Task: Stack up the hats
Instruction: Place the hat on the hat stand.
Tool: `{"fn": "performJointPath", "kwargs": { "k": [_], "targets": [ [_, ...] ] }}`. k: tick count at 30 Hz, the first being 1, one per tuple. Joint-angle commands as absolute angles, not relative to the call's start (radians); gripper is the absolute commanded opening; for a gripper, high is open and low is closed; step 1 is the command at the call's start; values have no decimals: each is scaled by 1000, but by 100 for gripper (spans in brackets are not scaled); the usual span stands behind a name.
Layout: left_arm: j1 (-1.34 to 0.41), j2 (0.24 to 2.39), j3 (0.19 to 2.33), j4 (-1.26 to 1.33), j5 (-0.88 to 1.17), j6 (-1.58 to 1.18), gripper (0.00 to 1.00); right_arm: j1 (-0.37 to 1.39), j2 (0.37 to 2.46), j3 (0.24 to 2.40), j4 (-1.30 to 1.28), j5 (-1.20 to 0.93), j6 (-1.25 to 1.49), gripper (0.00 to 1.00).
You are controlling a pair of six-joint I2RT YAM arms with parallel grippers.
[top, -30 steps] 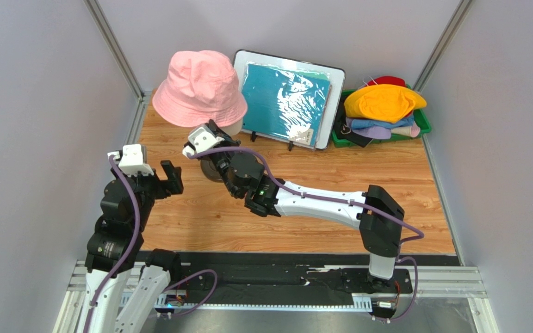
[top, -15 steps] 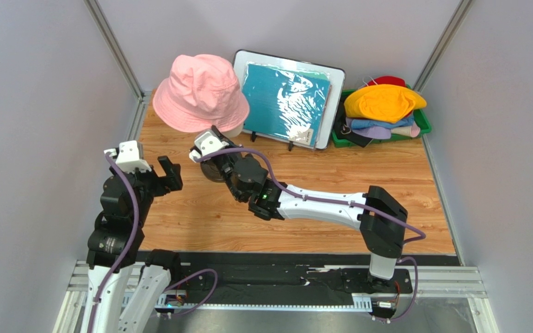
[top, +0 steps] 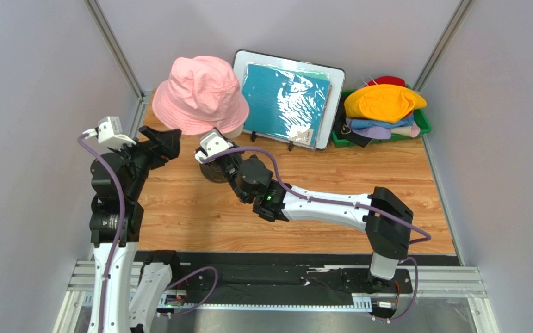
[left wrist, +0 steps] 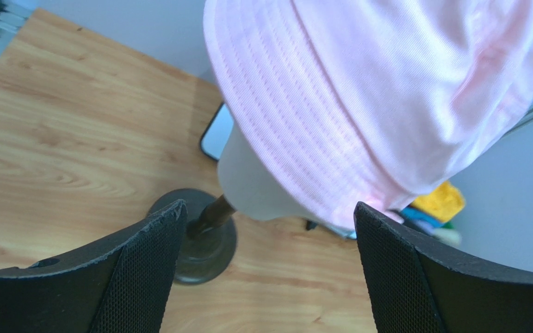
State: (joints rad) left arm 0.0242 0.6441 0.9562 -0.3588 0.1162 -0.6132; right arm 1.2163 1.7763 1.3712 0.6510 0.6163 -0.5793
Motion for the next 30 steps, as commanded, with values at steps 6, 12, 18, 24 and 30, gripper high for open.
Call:
{"fn": "performJointPath", "kwargs": {
  "k": [6, 12, 18, 24, 30],
  "targets": [
    [236, 706, 897, -34, 443, -902, 89, 1220, 1764, 1381, 578, 591, -525, 0],
    [271, 772, 890, 90, 529, -983, 84, 1220, 1770, 1397, 566, 589, -526, 0],
    [282, 810, 911, 109, 531, -992, 75, 1221, 1770, 1401, 549, 578, -509, 0],
    [282, 856, 919, 118, 543, -999, 70, 1220, 1766, 1411, 525, 561, -489, 0],
    [284, 859, 904, 164, 502, -1015, 41, 1221, 1756, 1407, 493, 528, -465, 0]
  ]
}}
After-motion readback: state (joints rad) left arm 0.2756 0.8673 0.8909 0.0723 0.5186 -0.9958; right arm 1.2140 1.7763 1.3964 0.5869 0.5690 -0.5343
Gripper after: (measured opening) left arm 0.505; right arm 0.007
